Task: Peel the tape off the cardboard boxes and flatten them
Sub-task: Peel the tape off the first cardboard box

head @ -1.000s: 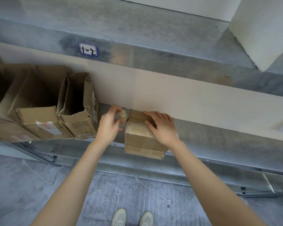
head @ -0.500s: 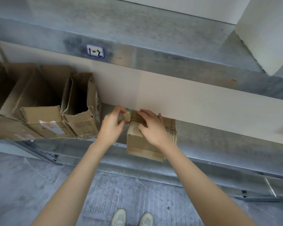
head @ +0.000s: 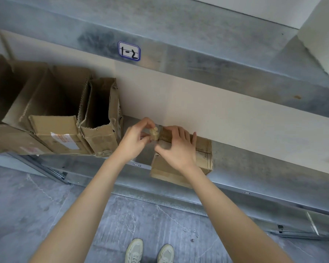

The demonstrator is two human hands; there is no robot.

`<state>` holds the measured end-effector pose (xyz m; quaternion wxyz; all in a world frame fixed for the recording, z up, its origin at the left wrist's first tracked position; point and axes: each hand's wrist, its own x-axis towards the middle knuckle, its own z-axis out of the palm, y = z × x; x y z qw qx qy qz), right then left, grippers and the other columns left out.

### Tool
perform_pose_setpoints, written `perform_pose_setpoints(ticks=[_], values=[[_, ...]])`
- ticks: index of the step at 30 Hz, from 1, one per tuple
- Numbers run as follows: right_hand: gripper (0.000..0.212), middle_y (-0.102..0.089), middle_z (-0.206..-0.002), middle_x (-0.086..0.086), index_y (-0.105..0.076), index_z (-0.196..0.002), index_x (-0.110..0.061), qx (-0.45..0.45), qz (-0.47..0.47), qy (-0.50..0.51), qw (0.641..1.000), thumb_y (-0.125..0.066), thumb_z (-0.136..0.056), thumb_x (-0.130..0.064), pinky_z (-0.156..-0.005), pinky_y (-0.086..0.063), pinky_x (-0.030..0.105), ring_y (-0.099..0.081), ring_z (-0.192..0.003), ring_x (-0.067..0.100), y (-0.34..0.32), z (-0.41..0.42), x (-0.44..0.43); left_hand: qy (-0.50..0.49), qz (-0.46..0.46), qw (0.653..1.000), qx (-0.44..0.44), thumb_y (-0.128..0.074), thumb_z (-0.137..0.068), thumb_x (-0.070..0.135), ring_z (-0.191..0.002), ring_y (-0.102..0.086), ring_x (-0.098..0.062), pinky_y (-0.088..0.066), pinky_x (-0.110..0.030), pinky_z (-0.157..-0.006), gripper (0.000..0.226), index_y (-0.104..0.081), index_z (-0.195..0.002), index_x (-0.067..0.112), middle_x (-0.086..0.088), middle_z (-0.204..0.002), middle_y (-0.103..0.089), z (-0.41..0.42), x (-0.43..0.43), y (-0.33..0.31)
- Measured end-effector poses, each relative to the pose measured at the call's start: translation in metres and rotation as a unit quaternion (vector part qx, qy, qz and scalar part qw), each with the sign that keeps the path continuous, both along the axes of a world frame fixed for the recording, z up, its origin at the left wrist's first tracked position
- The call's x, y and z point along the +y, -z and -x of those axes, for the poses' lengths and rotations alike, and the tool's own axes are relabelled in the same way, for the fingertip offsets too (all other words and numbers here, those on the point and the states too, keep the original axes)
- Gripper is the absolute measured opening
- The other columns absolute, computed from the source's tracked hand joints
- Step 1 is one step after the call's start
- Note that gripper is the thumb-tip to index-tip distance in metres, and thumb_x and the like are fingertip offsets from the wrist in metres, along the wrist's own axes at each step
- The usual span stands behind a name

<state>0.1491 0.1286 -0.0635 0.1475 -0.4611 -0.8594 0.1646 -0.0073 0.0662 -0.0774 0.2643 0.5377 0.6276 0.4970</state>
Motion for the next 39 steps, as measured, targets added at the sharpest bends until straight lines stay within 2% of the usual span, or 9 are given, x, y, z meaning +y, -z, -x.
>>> perform_pose_setpoints(ticks=[4,8,11,15,18,21,24,28,39], values=[[0.062,-0.051,-0.123,-0.008,-0.048,-0.121,-0.03,-0.011,0.002,0.013,1.0,-0.048,-0.07,-0.064,-0.117,-0.009,0.056,-0.042,-0.124,0.019,-0.001,0.007,-0.002,0.026,0.006,0.999,0.021,-0.045,-0.078,-0.022,-0.084,-0.068,-0.018,-0.058,-0.045,-0.079,0.034,-0.052,-0.099,0.004,-0.006,-0.095,-0.061,0.005,0.002,0.002],[0.059,-0.048,-0.125,-0.006,-0.047,-0.124,-0.028,-0.018,0.003,0.001,1.0,-0.053,-0.075,-0.059,-0.116,-0.009,0.056,-0.04,-0.125,0.02,0.0,0.006,-0.001,0.038,0.008,0.998,0.057,-0.043,-0.077,-0.019,-0.085,-0.066,-0.027,-0.056,-0.053,-0.076,0.04,-0.05,-0.096,0.016,-0.008,-0.091,-0.062,0.006,0.007,0.005],[0.058,-0.048,-0.125,-0.007,-0.047,-0.124,-0.028,-0.017,0.008,0.0,1.0,-0.053,-0.075,-0.058,-0.117,-0.009,0.056,-0.039,-0.126,0.019,-0.001,0.006,0.0,0.026,0.003,0.997,0.067,-0.046,-0.079,-0.019,-0.086,-0.065,-0.026,-0.056,-0.051,-0.076,0.039,-0.05,-0.095,0.016,-0.009,-0.09,-0.063,0.003,0.008,0.007],[0.056,-0.052,-0.119,-0.007,-0.049,-0.117,-0.028,-0.013,-0.003,0.026,1.0,-0.056,-0.073,-0.061,-0.115,-0.015,0.056,-0.045,-0.121,0.02,-0.001,0.008,-0.001,-0.009,-0.005,1.0,0.006,-0.047,-0.079,-0.017,-0.091,-0.068,-0.025,-0.056,-0.052,-0.082,0.036,-0.053,-0.096,0.014,-0.011,-0.095,-0.064,0.001,0.0,0.008],[0.056,-0.054,-0.115,-0.006,-0.05,-0.114,-0.027,-0.012,-0.012,0.042,0.999,-0.054,-0.072,-0.063,-0.113,-0.018,0.056,-0.048,-0.117,0.022,0.001,0.009,-0.001,-0.008,-0.005,1.0,0.024,-0.047,-0.079,-0.02,-0.093,-0.068,-0.023,-0.056,-0.05,-0.084,0.035,-0.054,-0.098,0.009,-0.011,-0.097,-0.064,0.002,-0.001,0.007],[0.059,-0.054,-0.115,-0.005,-0.05,-0.115,-0.025,-0.003,-0.013,0.038,0.999,-0.047,-0.072,-0.066,-0.114,-0.016,0.056,-0.047,-0.117,0.022,0.002,0.009,-0.001,0.003,-0.01,0.998,0.057,-0.045,-0.079,-0.021,-0.088,-0.066,-0.022,-0.056,-0.047,-0.079,0.035,-0.052,-0.099,0.006,-0.012,-0.093,-0.064,0.0,0.001,0.004],[0.053,-0.052,-0.118,-0.004,-0.049,-0.117,-0.024,-0.008,-0.007,0.029,1.0,-0.055,-0.077,-0.059,-0.115,-0.014,0.057,-0.044,-0.12,0.024,0.003,0.008,0.0,0.004,-0.022,0.995,0.099,-0.046,-0.077,-0.021,-0.078,-0.06,-0.02,-0.053,-0.041,-0.07,0.032,-0.052,-0.098,0.003,-0.011,-0.086,-0.062,-0.004,0.005,0.002],[0.052,-0.05,-0.119,-0.004,-0.048,-0.119,-0.024,-0.017,0.003,0.02,1.0,-0.056,-0.078,-0.055,-0.114,-0.012,0.058,-0.042,-0.121,0.025,0.001,0.009,0.0,0.002,-0.017,0.995,0.096,-0.047,-0.076,-0.021,-0.069,-0.052,-0.018,-0.045,-0.033,-0.061,0.03,-0.051,-0.094,0.003,-0.01,-0.078,-0.056,-0.005,0.008,0.004],[0.051,-0.05,-0.118,-0.004,-0.047,-0.117,-0.023,-0.018,-0.001,0.01,1.0,-0.056,-0.076,-0.054,-0.113,-0.014,0.06,-0.043,-0.119,0.025,0.001,0.007,0.0,-0.088,0.006,0.993,0.077,-0.042,-0.075,-0.02,-0.068,-0.056,-0.026,-0.045,-0.04,-0.059,0.032,-0.049,-0.091,0.007,-0.01,-0.077,-0.059,-0.013,0.013,0.012]])
